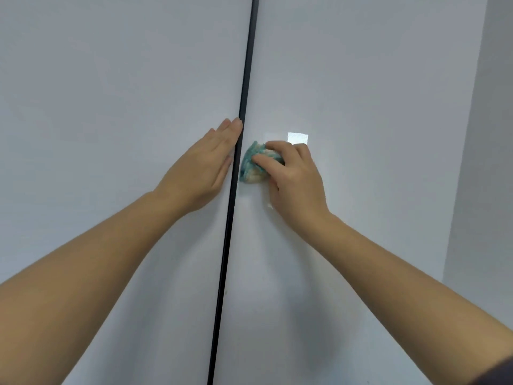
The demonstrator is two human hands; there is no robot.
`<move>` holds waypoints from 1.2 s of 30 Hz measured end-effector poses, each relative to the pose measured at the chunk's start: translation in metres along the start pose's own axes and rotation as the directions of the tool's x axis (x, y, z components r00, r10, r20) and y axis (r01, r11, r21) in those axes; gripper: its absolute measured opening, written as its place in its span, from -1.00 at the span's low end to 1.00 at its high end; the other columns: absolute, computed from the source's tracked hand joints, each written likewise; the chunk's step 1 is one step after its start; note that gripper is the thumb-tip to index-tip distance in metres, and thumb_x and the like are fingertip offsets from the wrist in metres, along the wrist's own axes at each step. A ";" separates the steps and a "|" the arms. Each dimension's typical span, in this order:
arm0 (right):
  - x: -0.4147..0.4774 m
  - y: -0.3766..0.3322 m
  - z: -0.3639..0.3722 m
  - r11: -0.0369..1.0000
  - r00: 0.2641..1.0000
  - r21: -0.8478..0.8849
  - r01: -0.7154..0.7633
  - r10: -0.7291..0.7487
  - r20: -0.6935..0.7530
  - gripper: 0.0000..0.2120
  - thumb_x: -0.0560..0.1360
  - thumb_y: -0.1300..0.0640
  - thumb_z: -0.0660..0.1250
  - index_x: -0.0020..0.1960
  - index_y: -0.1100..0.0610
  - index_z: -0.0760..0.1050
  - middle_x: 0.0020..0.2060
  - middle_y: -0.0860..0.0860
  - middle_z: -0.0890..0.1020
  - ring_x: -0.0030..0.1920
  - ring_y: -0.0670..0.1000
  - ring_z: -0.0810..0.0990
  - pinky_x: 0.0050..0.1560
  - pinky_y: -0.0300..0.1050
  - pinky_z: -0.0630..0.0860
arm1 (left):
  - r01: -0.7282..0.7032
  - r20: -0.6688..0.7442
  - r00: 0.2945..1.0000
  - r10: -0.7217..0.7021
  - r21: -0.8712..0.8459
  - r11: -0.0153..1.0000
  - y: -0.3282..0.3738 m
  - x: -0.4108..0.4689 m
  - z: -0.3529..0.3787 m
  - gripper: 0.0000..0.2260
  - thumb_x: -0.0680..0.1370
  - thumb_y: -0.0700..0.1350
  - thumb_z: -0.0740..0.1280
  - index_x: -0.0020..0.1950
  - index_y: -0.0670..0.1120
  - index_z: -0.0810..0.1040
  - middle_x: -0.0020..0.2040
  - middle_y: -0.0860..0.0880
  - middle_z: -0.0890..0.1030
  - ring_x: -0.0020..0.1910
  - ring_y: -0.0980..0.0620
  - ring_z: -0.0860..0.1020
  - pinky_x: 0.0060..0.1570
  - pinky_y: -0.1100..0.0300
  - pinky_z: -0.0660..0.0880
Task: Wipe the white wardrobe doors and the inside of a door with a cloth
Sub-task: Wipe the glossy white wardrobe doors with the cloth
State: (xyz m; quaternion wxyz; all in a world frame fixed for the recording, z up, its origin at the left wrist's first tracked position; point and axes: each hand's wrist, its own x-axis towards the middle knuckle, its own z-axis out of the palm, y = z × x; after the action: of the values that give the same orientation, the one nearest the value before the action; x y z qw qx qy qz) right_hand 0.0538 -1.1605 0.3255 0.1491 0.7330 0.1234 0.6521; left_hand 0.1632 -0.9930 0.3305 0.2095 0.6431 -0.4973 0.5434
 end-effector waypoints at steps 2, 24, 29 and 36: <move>0.004 -0.003 0.002 0.999 0.999 -0.013 -0.039 0.039 -0.026 -0.65 0.44 0.28 0.15 0.08 0.17 0.64 0.08 0.15 0.62 -0.04 0.22 0.51 -0.23 -0.03 0.53 | -0.022 0.004 1.000 0.021 0.071 0.997 -0.001 -0.004 0.002 -0.52 0.66 -0.14 -0.01 0.57 -0.23 0.10 0.57 -0.12 0.17 0.56 -0.04 0.11 0.54 0.15 0.01; -0.122 -0.006 -0.008 0.995 0.996 -0.064 0.075 -0.071 0.063 -0.61 0.41 0.35 0.39 0.17 0.02 0.63 0.13 0.13 0.60 -0.05 0.19 0.49 -0.22 0.00 0.47 | 0.215 -0.073 0.975 -0.208 0.103 0.971 0.046 -0.055 0.044 -0.47 0.61 -0.17 0.00 0.58 -0.23 0.04 0.60 -0.12 0.08 0.58 -0.05 0.02 0.53 -0.11 0.03; -0.170 -0.001 -0.024 0.939 0.906 0.029 0.343 -0.338 0.254 -0.76 0.52 0.25 0.36 0.11 -0.01 0.60 0.15 0.07 0.59 -0.05 0.16 0.52 -0.21 0.00 0.45 | 0.293 -0.111 0.952 -0.285 0.073 0.953 0.056 -0.055 0.053 -0.46 0.62 -0.20 0.01 0.59 -0.20 -0.04 0.60 -0.09 0.04 0.59 -0.03 -0.01 0.54 -0.12 -0.03; -0.072 0.061 -0.046 0.996 0.999 -0.083 -0.031 0.033 0.022 -0.69 0.48 0.31 0.29 0.13 0.07 0.66 0.13 0.08 0.61 -0.01 0.15 0.43 -0.19 -0.02 0.47 | 0.373 -0.227 0.905 -0.360 0.018 0.927 0.065 -0.053 0.068 -0.33 0.54 -0.41 0.16 0.59 -0.17 -0.04 0.60 -0.07 0.07 0.59 -0.01 -0.02 0.54 -0.13 -0.08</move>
State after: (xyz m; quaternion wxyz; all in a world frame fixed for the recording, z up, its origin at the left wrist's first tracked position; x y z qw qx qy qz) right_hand -0.0008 -1.2415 0.2872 0.1704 0.7357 0.0829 0.6503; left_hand 0.1444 -1.0533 0.2429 0.3418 0.6672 -0.3246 0.5767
